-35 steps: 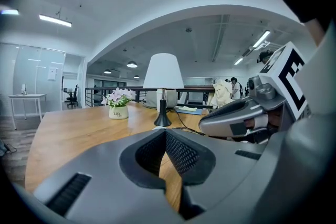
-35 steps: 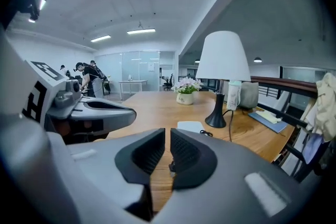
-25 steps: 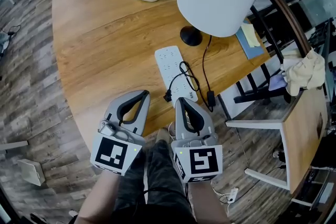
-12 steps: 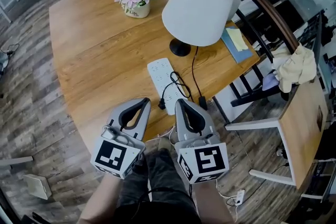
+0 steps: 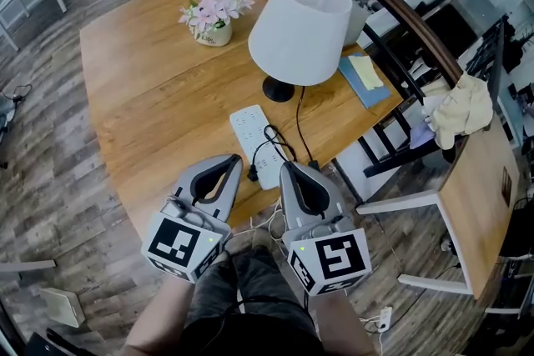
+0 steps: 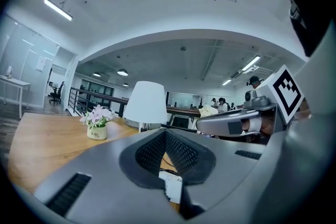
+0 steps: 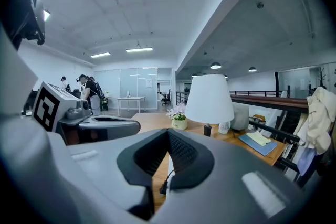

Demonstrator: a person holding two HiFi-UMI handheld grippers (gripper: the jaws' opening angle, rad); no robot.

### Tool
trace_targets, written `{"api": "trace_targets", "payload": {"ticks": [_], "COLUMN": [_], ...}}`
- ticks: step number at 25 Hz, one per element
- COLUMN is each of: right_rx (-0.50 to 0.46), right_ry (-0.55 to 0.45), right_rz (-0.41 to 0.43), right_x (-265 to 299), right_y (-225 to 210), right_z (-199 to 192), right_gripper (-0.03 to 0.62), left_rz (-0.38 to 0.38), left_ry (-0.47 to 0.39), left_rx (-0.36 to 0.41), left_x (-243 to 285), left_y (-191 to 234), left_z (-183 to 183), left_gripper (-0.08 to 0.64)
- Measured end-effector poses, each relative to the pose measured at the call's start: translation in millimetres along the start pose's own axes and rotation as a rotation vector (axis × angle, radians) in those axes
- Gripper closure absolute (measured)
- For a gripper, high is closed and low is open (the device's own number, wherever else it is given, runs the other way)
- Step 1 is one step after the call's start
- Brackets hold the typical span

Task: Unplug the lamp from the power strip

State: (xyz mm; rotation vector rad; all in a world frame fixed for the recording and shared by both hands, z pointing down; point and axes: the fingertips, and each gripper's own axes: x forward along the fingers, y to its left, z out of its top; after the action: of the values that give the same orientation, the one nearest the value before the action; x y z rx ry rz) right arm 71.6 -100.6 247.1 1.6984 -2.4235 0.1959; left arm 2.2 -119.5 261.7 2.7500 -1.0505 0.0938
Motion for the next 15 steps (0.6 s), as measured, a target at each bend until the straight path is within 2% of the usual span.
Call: {"api": "trace_targets", "payload": {"ticks": [6, 11, 15], "right_rx": [-0.002, -0.007, 0.018], "right_ry": [-0.017, -0.034, -0.057], "right_rz": [0.002, 0.008, 0.014], "right_x": [-11, -16, -22], "right_y": [-6, -9, -12], "right_z": [14, 24, 31], "right_gripper": [0.585, 0.585, 0.585], "left_rz": [-0.016, -0.01, -0.009], "left_ry": [-0.012, -0.038, -0.051], "left_rx": [-0.012, 0.017, 0.011], "left_x": [-1, -2, -4], "left_y": [-9, -6, -7], "left_z": [14, 28, 37], "left_gripper": [0.565, 0.565, 0.565]}}
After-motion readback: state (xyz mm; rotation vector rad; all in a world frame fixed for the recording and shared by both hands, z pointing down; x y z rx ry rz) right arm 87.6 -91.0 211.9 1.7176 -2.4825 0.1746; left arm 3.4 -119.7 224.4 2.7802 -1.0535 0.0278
